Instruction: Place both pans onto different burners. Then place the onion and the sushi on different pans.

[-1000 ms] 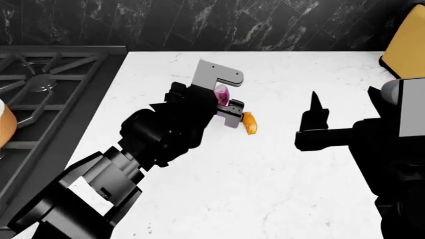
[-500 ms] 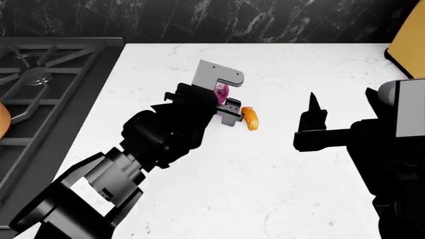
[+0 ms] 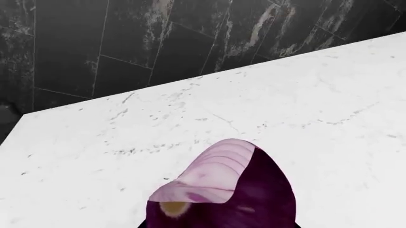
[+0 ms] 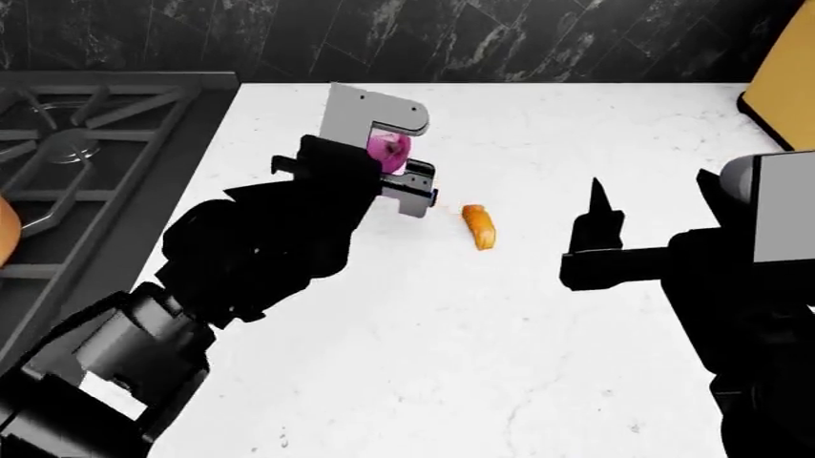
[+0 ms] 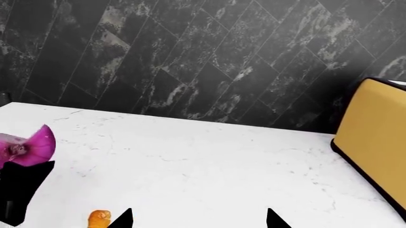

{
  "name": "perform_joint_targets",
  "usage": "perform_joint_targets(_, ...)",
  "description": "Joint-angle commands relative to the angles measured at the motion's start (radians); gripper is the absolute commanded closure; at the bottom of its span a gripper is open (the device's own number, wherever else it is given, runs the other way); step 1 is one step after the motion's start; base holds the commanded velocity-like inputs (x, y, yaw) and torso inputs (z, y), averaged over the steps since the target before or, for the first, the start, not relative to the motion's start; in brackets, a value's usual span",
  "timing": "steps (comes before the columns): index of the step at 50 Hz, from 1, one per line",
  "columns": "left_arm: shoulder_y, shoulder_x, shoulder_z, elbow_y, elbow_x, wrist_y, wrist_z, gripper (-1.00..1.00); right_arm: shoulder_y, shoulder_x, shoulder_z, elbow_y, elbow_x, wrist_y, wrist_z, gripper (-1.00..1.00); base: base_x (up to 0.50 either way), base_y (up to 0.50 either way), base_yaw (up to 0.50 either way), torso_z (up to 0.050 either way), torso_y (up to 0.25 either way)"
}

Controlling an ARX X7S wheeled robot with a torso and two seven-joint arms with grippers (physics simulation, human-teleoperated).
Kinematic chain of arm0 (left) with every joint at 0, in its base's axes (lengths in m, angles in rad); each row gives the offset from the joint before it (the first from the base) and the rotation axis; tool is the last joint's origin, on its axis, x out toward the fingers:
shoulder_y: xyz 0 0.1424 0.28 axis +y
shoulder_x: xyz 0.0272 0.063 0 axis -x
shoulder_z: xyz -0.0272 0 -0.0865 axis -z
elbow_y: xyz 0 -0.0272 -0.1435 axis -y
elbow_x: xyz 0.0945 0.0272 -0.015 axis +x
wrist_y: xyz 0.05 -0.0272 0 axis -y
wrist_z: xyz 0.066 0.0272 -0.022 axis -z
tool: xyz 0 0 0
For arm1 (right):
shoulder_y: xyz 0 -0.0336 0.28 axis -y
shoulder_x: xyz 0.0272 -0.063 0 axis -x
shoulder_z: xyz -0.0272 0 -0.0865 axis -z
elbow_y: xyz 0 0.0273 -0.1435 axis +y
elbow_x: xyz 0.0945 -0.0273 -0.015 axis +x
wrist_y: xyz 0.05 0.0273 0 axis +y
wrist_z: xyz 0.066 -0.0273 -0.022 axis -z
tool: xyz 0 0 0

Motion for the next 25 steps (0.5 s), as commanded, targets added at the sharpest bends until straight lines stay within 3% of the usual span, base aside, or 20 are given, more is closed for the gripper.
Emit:
perform_joint_targets(1, 0.031, -0.22, -0.086, 0.391, -0.124, -0.066, -0.162, 1.0, 0.033, -0.033, -0.006, 0.008, 0.014, 0.035, 0.012, -1.0, 0.0, 0.0, 0.0, 0.0, 0.0)
perform_joint_targets(11, 0.114, -0.422, -0.159, 0.726, -0.226, -0.075, -0.278, 1.0, 0.212, -0.225, -0.071, 0.139, 0.084, 0.207, -0.009, -1.0, 0.0, 0.0, 0.0, 0.0, 0.0)
perform_joint_targets(25, 0.19, -0.57, -0.234, 0.867, -0.248, -0.015, -0.32, 1.0, 0.378, -0.463, -0.151, 0.438, 0.101, 0.338, -0.122, -1.0, 0.0, 0.0, 0.0, 0.0, 0.0)
